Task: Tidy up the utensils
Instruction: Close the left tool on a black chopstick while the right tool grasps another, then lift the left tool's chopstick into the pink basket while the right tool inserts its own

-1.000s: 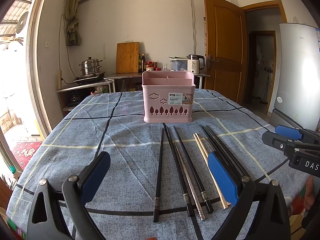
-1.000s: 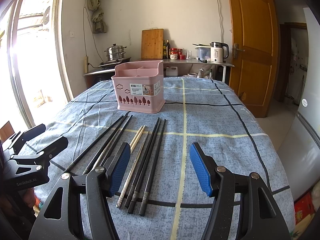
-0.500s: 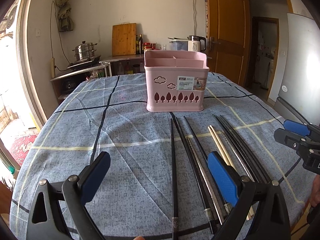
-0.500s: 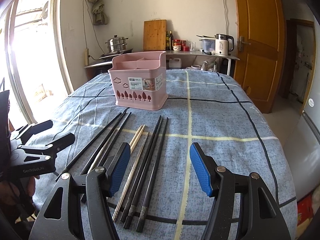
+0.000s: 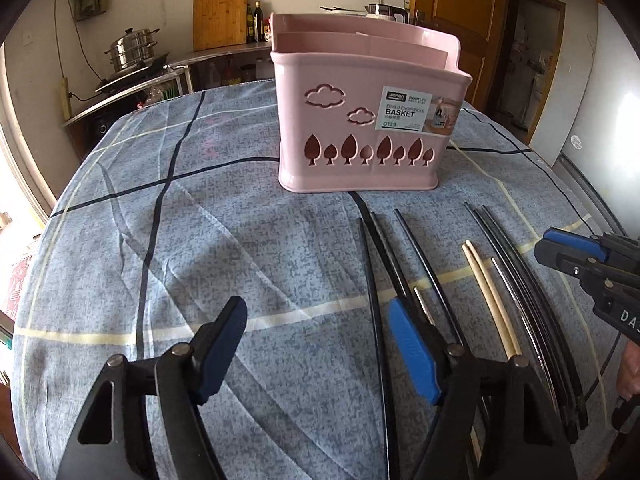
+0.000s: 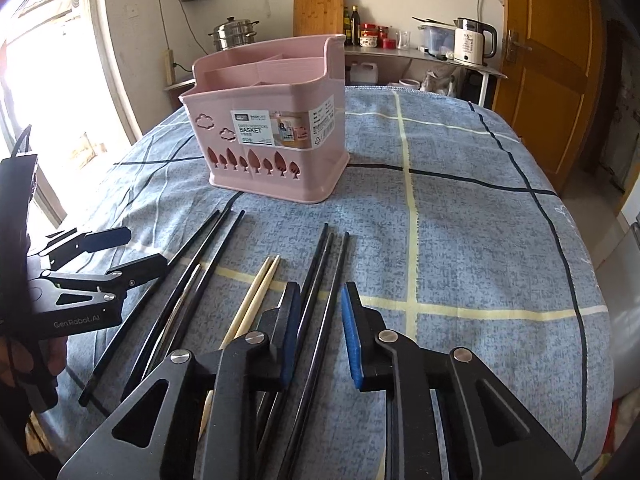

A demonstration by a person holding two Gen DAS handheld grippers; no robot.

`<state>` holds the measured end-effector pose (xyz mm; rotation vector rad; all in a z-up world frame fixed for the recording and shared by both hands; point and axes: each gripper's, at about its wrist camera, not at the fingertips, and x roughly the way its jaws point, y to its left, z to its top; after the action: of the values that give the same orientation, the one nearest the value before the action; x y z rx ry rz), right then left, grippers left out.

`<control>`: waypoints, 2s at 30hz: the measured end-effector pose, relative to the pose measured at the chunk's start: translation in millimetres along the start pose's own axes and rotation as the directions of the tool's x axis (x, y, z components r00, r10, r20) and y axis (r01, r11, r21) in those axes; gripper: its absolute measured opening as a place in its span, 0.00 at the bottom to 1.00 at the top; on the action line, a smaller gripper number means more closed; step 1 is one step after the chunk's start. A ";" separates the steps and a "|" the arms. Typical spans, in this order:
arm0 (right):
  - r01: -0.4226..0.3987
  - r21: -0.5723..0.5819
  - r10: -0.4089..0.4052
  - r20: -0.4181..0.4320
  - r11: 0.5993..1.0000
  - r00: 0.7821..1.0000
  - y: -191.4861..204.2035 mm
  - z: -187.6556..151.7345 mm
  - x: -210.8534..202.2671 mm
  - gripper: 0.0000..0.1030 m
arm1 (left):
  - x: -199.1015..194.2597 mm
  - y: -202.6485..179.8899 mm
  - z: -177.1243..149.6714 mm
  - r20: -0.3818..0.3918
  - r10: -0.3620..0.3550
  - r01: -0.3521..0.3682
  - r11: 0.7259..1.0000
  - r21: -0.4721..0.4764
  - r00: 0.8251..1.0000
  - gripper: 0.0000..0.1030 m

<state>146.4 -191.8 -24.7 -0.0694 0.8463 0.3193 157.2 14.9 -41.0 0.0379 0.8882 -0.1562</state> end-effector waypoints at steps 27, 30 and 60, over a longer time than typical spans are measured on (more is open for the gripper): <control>-0.006 0.040 0.010 -0.089 0.999 0.996 -13.2 18.5 31.6 0.06 | 15.5 -44.5 33.3 -0.147 -0.045 0.061 0.992 0.109 0.988 0.06; -0.019 0.044 0.022 -0.065 0.999 0.998 -14.2 20.2 19.5 0.05 | 13.0 -37.1 33.3 -0.142 -0.072 0.084 0.993 0.078 0.987 0.06; -0.117 -0.019 0.118 0.239 0.993 0.964 -4.9 66.1 -109.7 0.05 | -148.8 -0.2 85.6 0.246 -0.169 0.155 0.985 0.076 0.954 0.05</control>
<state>128.0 -211.6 100.6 0.0150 0.6108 0.4324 130.8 24.2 128.3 -0.0027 0.6323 -0.3328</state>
